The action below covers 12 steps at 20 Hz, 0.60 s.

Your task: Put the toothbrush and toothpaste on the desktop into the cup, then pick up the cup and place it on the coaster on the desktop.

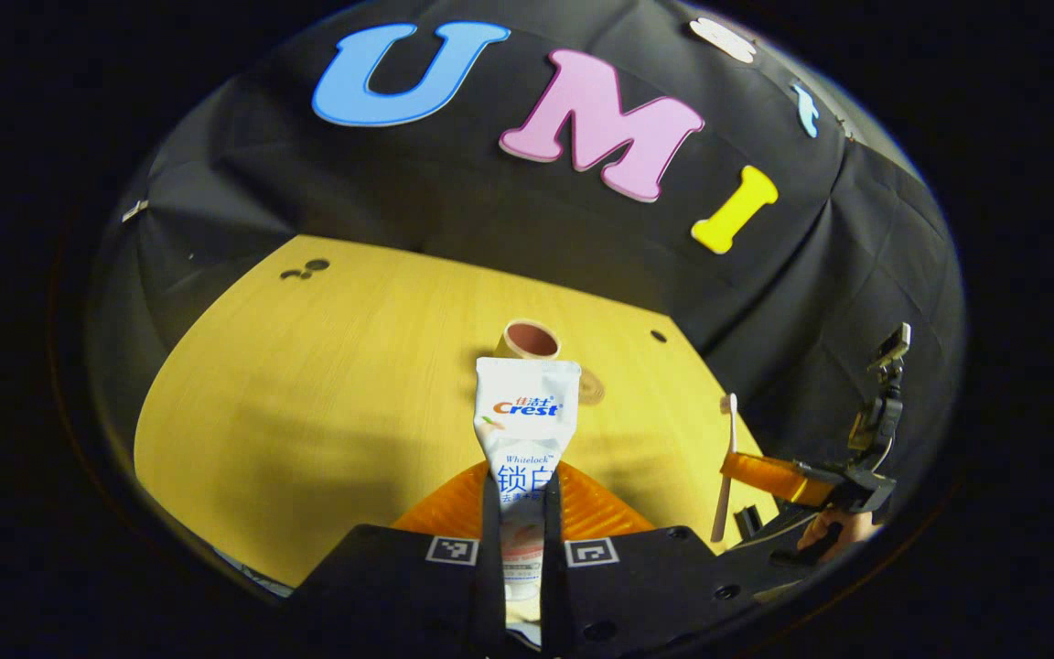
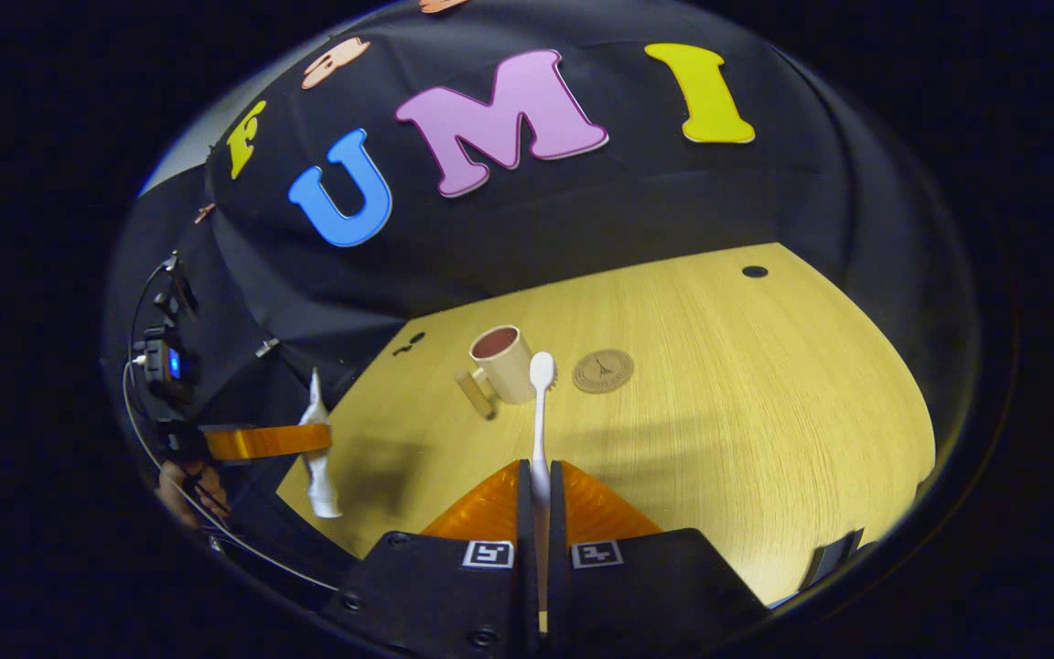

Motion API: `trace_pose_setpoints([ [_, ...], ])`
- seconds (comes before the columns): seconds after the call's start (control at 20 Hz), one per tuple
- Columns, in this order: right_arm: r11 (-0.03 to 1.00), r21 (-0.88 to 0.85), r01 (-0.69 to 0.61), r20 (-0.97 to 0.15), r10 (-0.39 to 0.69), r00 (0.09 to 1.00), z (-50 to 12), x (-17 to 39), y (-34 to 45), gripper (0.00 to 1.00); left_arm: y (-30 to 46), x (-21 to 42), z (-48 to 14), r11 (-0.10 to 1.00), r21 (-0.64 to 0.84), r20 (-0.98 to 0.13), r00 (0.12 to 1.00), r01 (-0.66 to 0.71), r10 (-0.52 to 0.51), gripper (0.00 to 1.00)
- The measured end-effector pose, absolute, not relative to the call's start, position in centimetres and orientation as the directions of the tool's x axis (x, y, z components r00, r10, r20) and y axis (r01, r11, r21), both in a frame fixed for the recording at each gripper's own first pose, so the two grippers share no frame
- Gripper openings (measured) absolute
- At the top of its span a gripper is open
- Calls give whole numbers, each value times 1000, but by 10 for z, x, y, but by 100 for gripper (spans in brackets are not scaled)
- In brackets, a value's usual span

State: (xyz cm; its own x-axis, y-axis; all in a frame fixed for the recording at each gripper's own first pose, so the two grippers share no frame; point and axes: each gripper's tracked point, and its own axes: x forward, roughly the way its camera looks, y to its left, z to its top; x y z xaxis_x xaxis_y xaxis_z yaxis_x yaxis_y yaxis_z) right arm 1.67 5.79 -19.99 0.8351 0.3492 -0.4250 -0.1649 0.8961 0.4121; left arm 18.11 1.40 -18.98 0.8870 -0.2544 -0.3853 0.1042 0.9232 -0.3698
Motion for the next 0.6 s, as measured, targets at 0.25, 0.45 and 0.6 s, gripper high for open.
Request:
trace_pose_setpoints([
  [0.25, 874, 435, -218, -359, 390, 848, -169, 16, 60, 8, -4, 254, -140, 918, -348, -229, 933, 188, -278, 20],
  [0.45, 860, 457, -228, -341, 406, 848, -157, 12, 57, 8, -13, 304, -116, 926, -294, -143, 947, 237, -288, 20],
  [0.6, 862, 460, -213, -349, 396, 850, -158, 11, 46, 8, -16, 335, -112, 928, -285, -112, 953, 241, -282, 20],
])
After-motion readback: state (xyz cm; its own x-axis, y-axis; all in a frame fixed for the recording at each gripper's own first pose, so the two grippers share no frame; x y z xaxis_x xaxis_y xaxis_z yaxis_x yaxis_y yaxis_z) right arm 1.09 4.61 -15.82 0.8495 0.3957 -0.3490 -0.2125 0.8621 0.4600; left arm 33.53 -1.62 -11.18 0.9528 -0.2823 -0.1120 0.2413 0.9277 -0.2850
